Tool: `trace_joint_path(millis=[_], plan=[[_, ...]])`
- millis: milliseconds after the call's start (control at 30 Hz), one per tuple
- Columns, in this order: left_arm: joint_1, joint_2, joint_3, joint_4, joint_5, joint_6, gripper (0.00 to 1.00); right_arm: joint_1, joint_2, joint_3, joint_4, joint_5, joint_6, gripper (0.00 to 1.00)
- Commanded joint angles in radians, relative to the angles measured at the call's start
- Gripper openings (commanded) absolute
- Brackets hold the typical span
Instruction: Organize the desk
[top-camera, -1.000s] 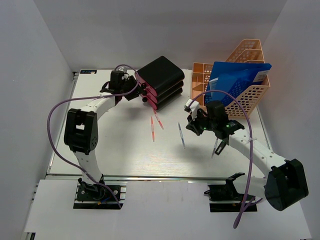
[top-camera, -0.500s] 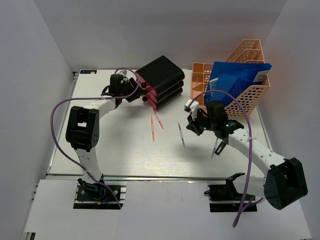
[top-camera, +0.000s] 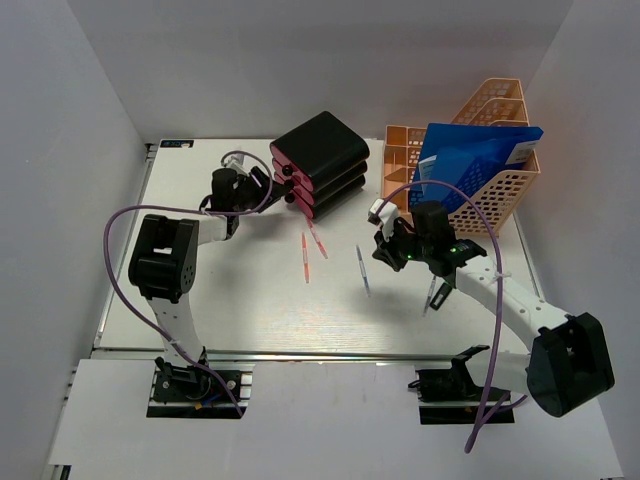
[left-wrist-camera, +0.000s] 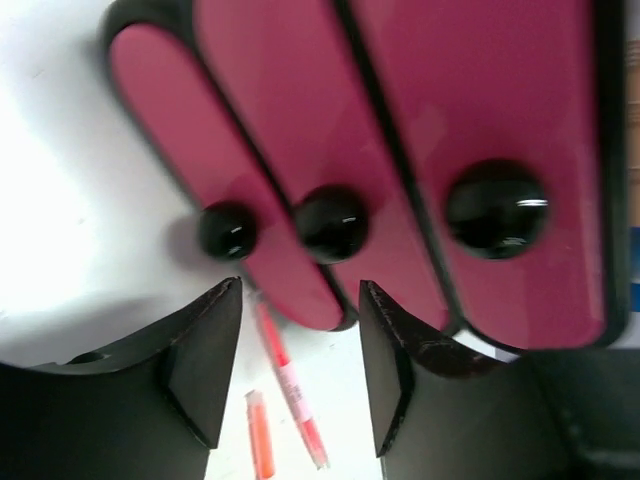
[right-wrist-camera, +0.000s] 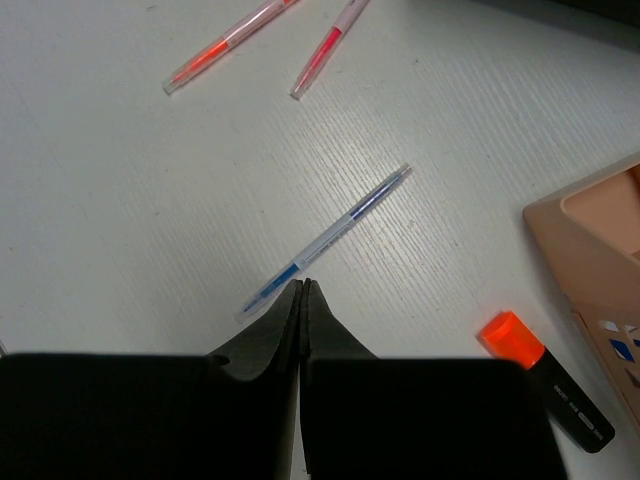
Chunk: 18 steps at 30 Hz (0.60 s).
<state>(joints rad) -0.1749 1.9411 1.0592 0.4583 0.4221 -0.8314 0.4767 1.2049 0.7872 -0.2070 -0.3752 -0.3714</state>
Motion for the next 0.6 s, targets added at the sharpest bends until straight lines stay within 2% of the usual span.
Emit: trace_joint_path(millis=[0,167,567], plan=[[0.002,-0.034,0.013,0.126,0.061,-0.008,0.61,-0.006,0.007,-0.003,0.018,-0.005,-0.012,0.0],[0.011,-0.011,0.057,0.086,0.073,0.008,0.62,-0.006,0.015,-0.005,0.018,-0.007,-0.012,0.0],[0.011,0.074,0.116,0.128,0.096,-0.014,0.62,-0.007,0.015,-0.005,0.018,-0.002,-0.012,0.0]])
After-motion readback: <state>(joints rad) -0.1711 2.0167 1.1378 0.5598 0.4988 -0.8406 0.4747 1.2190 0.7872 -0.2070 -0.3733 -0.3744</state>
